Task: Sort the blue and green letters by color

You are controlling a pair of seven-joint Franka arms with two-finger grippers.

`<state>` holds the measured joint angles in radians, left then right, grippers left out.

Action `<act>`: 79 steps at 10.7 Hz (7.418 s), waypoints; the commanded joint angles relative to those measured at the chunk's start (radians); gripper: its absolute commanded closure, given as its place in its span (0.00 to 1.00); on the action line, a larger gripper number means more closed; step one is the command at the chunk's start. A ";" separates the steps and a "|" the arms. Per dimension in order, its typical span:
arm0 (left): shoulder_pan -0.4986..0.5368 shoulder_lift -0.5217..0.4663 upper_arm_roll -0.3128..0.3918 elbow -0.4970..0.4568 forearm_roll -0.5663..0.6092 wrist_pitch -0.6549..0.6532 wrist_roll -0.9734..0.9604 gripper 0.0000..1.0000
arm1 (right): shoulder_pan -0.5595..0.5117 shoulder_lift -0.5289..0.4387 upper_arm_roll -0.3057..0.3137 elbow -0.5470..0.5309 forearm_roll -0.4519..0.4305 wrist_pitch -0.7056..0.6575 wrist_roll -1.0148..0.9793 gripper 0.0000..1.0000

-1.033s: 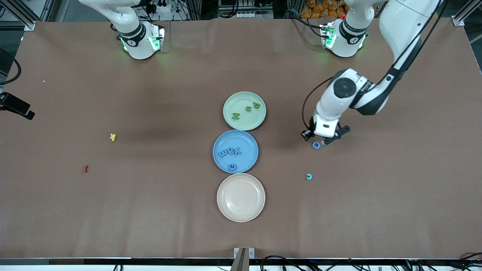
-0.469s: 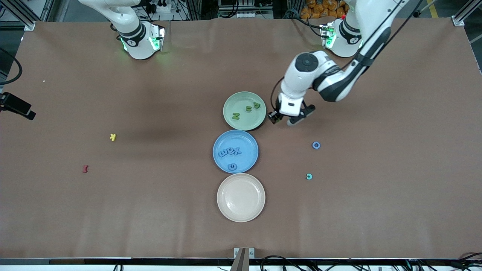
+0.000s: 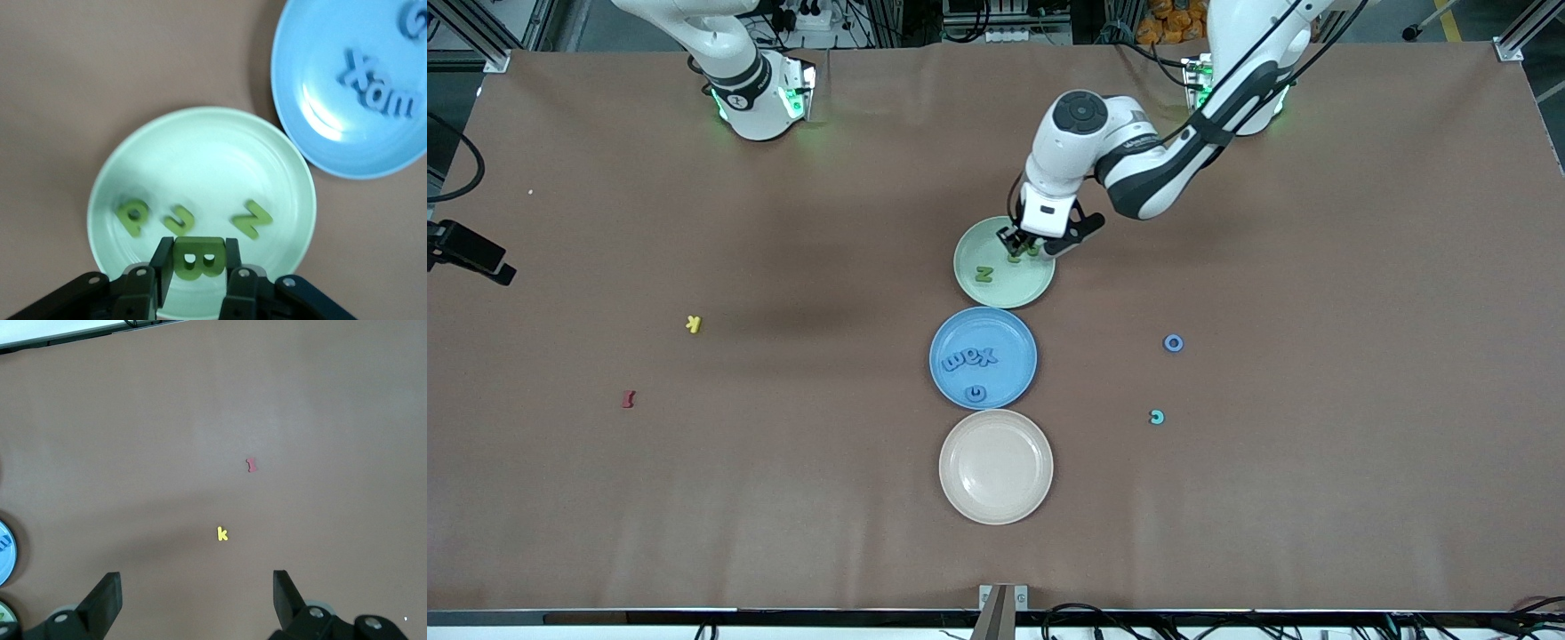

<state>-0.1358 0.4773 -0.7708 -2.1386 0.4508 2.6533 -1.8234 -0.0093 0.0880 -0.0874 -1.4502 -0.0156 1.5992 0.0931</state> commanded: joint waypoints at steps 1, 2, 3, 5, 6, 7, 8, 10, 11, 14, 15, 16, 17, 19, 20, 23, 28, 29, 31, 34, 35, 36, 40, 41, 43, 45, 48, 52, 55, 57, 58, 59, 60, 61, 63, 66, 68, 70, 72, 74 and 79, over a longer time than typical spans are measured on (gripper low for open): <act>-0.089 0.063 0.048 0.094 0.023 -0.019 -0.085 1.00 | 0.003 0.007 0.000 0.013 0.014 -0.001 0.019 0.00; -0.172 0.072 0.123 0.118 0.026 -0.024 -0.149 0.54 | 0.015 0.006 0.001 0.013 0.012 -0.001 0.019 0.00; -0.270 0.070 0.216 0.137 0.026 -0.039 -0.164 0.01 | 0.020 0.007 0.002 0.013 0.012 -0.001 0.019 0.00; -0.355 0.069 0.309 0.154 0.022 -0.055 -0.166 0.00 | 0.022 0.009 0.001 0.013 0.012 -0.001 0.019 0.00; -0.341 0.064 0.311 0.154 0.023 -0.056 -0.160 0.00 | 0.023 0.009 0.002 0.013 0.012 -0.001 0.019 0.00; -0.312 0.060 0.315 0.154 0.029 -0.058 -0.148 0.00 | 0.025 0.013 0.002 0.013 0.012 -0.001 0.019 0.00; -0.288 0.050 0.315 0.154 0.029 -0.081 -0.114 0.00 | 0.025 0.013 0.003 0.013 0.012 -0.001 0.019 0.00; -0.192 0.027 0.312 0.154 0.028 -0.165 0.034 0.00 | 0.031 0.015 0.003 0.013 0.012 -0.001 0.019 0.00; -0.121 0.008 0.308 0.146 0.025 -0.244 0.132 0.00 | 0.031 0.015 0.003 0.013 0.012 -0.001 0.019 0.00; 0.086 -0.008 0.301 0.149 0.012 -0.363 0.451 0.00 | 0.031 0.015 0.003 0.013 0.012 -0.001 0.019 0.00; 0.134 -0.008 0.298 0.152 0.012 -0.363 0.516 0.00 | 0.032 0.016 0.003 0.013 0.012 -0.001 0.019 0.00; 0.171 -0.008 0.283 0.155 -0.001 -0.363 0.553 0.00 | 0.038 0.016 0.003 0.013 0.011 -0.001 0.019 0.00; 0.211 -0.012 0.260 0.155 -0.015 -0.363 0.600 0.00 | 0.040 0.016 0.003 0.013 0.012 -0.001 0.019 0.00; 0.368 -0.041 0.150 0.151 -0.044 -0.375 0.706 0.00 | 0.040 0.022 0.003 0.013 0.011 0.001 0.019 0.00; 0.419 -0.043 0.115 0.155 -0.047 -0.421 0.757 0.00 | 0.040 0.022 0.003 0.013 0.011 -0.001 0.020 0.00; 0.377 -0.116 0.195 0.123 -0.148 -0.427 0.922 0.00 | 0.043 0.024 0.003 0.013 0.011 0.013 0.019 0.00; 0.099 -0.431 0.584 -0.099 -0.428 -0.429 1.345 0.00 | 0.045 0.025 0.003 0.013 0.011 0.016 0.019 0.00; 0.099 -0.449 0.585 -0.089 -0.432 -0.453 1.342 0.00 | 0.046 0.025 0.003 0.013 0.011 0.016 0.019 0.00; 0.108 -0.497 0.588 -0.035 -0.445 -0.522 1.348 0.00 | 0.046 0.025 0.003 0.013 0.011 0.016 0.019 0.00; 0.101 -0.537 0.608 0.064 -0.446 -0.552 1.348 0.00 | 0.046 0.025 0.003 0.013 0.011 0.016 0.019 0.00; 0.113 -0.539 0.608 0.095 -0.455 -0.552 1.349 0.00 | 0.046 0.025 0.003 0.013 0.011 0.019 0.019 0.00; 0.114 -0.545 0.619 0.118 -0.487 -0.553 1.363 0.00 | 0.049 0.025 0.003 0.013 0.011 0.021 0.019 0.00; 0.108 -0.543 0.653 0.238 -0.497 -0.754 1.554 0.00 | 0.066 0.025 0.005 0.011 0.011 0.013 0.019 0.00; 0.105 -0.545 0.654 0.258 -0.486 -0.801 1.579 0.00 | 0.068 0.025 0.003 0.011 0.011 0.010 0.019 0.00; 0.114 -0.528 0.651 0.366 -0.483 -0.953 1.602 0.00 | 0.068 0.025 0.005 0.011 0.011 0.011 0.019 0.00; 0.147 -0.510 0.643 0.440 -0.482 -1.032 1.657 0.00 | 0.068 0.025 0.003 0.011 0.011 0.010 0.019 0.00; 0.157 -0.511 0.653 0.489 -0.478 -1.032 1.742 0.00 | 0.072 0.025 0.003 0.013 0.011 0.008 0.019 0.00; 0.157 -0.517 0.653 0.537 -0.480 -1.036 1.762 0.00 | 0.072 0.025 0.003 0.013 0.011 0.007 0.019 0.00; 0.156 -0.519 0.648 0.554 -0.480 -1.036 1.762 0.00 | 0.072 0.025 0.003 0.013 0.011 0.008 0.019 0.00; 0.153 -0.523 0.643 0.557 -0.442 -1.038 1.817 0.00 | 0.072 0.025 0.003 0.011 0.011 0.008 0.019 0.00; 0.151 -0.528 0.639 0.559 -0.446 -1.038 1.823 0.00 | 0.072 0.025 0.003 0.011 0.011 0.008 0.019 0.00; 0.151 -0.529 0.637 0.557 -0.455 -1.038 1.816 0.00 | 0.072 0.025 0.003 0.011 0.011 0.010 0.019 0.00; 0.151 -0.536 0.640 0.557 -0.460 -1.041 1.813 0.00 | 0.072 0.025 0.003 0.011 0.011 0.010 0.019 0.00; 0.154 -0.540 0.642 0.556 -0.460 -1.044 1.810 0.00 | 0.071 0.025 0.003 0.010 0.009 0.010 0.019 0.00; 0.153 -0.540 0.643 0.556 -0.460 -1.049 1.808 0.00 | 0.072 0.025 0.003 0.010 0.009 0.011 0.019 0.00; 0.154 -0.540 0.643 0.556 -0.460 -1.052 1.807 0.00 | 0.072 0.025 0.003 0.008 0.011 0.010 0.019 0.00; 0.156 -0.540 0.643 0.556 -0.472 -1.073 1.807 0.00 | 0.071 0.025 0.003 0.008 0.009 0.011 0.019 0.00; 0.156 -0.540 0.645 0.554 -0.474 -1.099 1.807 0.00 | 0.071 0.025 0.003 0.010 0.009 0.013 0.019 0.00; 0.156 -0.539 0.645 0.556 -0.474 -1.099 1.803 0.00 | 0.071 0.025 0.003 0.008 0.009 0.011 0.019 0.00; 0.153 -0.539 0.643 0.554 -0.463 -1.099 1.803 0.00 | 0.072 0.025 0.003 0.008 0.009 0.011 0.019 0.00; 0.151 -0.539 0.643 0.554 -0.460 -1.099 1.802 0.00 | 0.072 0.025 0.003 0.008 0.009 0.011 0.019 0.00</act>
<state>0.0161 -0.0559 -0.1274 -1.5946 -0.0118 1.5718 -0.0249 0.0588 0.1107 -0.0824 -1.4504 -0.0142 1.6185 0.0956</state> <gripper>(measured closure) 0.000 0.000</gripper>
